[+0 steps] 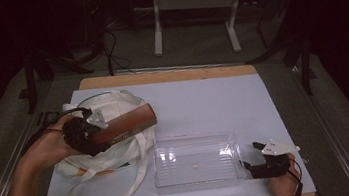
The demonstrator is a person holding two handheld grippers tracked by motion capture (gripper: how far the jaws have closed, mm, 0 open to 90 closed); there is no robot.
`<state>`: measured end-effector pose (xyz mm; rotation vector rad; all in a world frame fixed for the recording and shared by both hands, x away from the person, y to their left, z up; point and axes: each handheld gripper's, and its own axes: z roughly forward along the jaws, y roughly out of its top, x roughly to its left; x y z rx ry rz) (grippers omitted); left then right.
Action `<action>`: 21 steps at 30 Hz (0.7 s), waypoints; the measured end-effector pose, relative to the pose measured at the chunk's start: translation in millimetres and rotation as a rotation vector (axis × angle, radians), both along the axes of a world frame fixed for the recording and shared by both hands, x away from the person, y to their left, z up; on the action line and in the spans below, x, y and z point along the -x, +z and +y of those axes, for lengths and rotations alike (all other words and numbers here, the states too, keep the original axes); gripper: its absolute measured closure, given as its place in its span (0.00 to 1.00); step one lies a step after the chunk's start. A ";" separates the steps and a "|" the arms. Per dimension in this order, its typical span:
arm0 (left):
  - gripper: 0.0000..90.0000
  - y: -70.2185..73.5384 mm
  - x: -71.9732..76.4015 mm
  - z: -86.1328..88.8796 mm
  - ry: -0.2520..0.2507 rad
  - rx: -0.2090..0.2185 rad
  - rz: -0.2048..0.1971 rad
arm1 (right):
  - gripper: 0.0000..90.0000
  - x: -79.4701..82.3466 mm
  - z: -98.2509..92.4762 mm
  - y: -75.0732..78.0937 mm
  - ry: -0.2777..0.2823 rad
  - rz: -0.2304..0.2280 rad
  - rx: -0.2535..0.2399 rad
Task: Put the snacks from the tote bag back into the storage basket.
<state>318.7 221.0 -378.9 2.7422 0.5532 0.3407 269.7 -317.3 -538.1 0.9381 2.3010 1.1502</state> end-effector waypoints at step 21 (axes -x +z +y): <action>0.48 1.4 9.8 -26.0 -0.093 -0.020 0.012 | 0.16 0.1 0.2 0.1 -0.001 0.002 0.003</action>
